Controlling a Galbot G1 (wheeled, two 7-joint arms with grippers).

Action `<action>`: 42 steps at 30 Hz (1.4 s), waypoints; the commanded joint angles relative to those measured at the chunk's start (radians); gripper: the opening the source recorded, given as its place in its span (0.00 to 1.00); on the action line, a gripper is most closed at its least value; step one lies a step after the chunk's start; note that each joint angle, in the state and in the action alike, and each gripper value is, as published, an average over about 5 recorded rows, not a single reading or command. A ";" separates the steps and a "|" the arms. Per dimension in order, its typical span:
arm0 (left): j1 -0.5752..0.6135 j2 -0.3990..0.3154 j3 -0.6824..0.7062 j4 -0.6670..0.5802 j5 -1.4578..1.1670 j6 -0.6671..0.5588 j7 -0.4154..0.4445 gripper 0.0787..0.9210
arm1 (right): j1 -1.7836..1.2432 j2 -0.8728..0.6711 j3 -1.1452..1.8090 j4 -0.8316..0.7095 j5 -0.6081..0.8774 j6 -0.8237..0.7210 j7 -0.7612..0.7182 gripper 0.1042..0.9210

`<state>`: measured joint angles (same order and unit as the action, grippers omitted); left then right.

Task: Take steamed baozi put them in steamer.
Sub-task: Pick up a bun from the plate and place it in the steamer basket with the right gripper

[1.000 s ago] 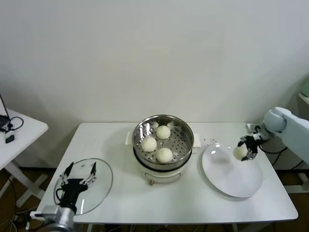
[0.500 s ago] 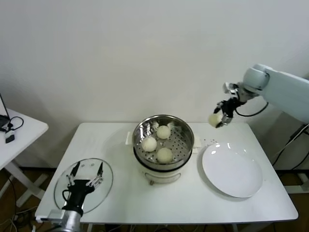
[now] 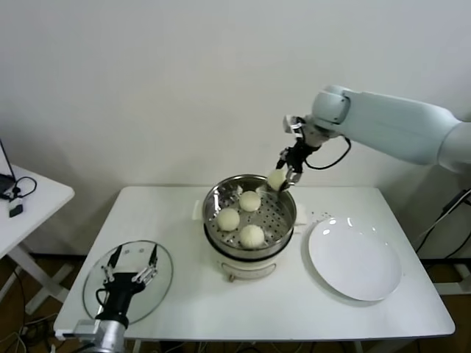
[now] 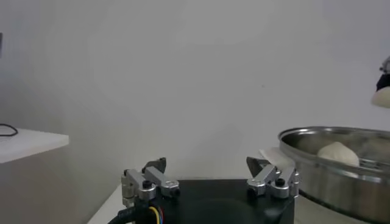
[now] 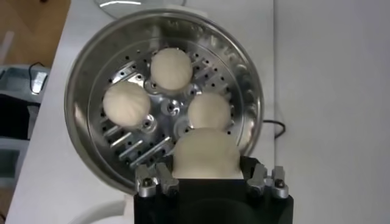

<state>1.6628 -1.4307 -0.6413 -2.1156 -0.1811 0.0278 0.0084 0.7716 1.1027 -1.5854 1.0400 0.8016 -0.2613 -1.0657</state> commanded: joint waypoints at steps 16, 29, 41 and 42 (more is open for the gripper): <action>0.016 0.012 -0.029 0.019 -0.035 -0.009 -0.002 0.88 | -0.147 0.066 -0.040 -0.007 -0.016 -0.019 0.040 0.72; 0.021 0.019 -0.036 0.031 -0.044 -0.014 -0.001 0.88 | -0.159 0.060 -0.043 -0.039 -0.051 -0.012 0.038 0.73; 0.021 0.018 -0.034 0.030 -0.042 -0.014 -0.001 0.88 | -0.171 0.061 -0.035 -0.032 -0.050 -0.008 0.049 0.75; 0.021 0.018 -0.034 0.030 -0.042 -0.014 -0.001 0.88 | -0.169 0.062 -0.034 -0.032 -0.049 -0.007 0.045 0.77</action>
<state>1.6833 -1.4127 -0.6744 -2.0861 -0.2234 0.0142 0.0076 0.6082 1.1616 -1.6232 1.0111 0.7569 -0.2716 -1.0199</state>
